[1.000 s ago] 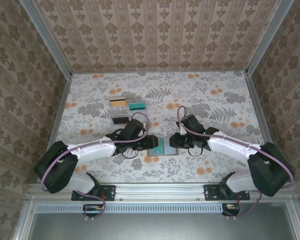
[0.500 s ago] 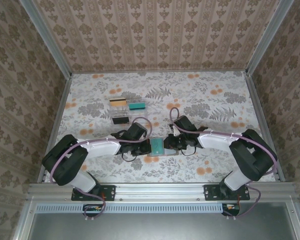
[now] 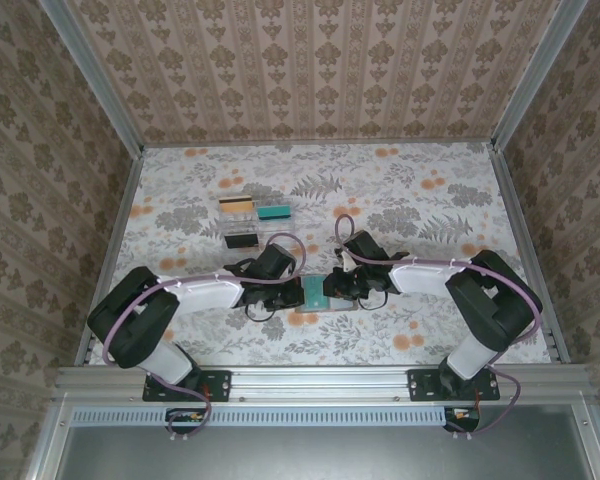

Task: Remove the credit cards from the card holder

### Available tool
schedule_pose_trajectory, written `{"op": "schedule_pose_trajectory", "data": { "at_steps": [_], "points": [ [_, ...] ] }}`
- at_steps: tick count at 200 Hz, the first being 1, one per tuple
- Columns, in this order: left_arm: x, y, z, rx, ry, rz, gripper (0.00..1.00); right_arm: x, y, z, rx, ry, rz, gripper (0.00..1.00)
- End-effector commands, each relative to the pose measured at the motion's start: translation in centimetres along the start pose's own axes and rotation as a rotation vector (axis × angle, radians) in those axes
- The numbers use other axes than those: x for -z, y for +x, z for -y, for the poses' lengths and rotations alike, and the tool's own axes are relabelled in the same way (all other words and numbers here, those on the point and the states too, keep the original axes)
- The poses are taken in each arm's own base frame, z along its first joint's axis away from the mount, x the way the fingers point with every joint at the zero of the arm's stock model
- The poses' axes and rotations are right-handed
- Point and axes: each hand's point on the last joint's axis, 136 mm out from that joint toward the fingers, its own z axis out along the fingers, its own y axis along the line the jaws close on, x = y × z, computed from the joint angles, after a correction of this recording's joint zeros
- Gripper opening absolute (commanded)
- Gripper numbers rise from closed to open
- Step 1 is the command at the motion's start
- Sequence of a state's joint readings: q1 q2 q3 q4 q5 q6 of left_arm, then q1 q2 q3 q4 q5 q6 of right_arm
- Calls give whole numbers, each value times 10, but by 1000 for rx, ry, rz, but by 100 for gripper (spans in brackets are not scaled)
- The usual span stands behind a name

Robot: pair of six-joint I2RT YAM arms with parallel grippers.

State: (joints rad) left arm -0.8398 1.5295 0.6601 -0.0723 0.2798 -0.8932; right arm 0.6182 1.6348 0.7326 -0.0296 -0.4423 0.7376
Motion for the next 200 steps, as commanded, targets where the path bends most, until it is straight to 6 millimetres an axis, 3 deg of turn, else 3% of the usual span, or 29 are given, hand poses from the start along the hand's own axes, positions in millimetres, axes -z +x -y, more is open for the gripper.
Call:
{"op": "schedule_pose_trajectory", "data": {
  "at_steps": [1,23,39,57,106,200],
  "points": [
    [-4,4,-1,-2,-19,-23,6,-1,-4,-8,-1,-30,-5,21],
    [-4,5,-1,-3,-18,-26,6,-1,-3,-7,-3,-28,-5,20],
    [-4,5,-1,-3,-19,-28,6,-1,-4,-6,-9,-32,-3,10],
    [-4,5,-2,-2,-25,-29,5,2,-4,-4,-14,-29,5,9],
    [-5,9,-11,18,-62,-40,0,11,-1,12,-39,-7,16,0],
    [-2,8,-14,21,-71,-34,0,24,6,31,-68,6,17,0]
  ]
}}
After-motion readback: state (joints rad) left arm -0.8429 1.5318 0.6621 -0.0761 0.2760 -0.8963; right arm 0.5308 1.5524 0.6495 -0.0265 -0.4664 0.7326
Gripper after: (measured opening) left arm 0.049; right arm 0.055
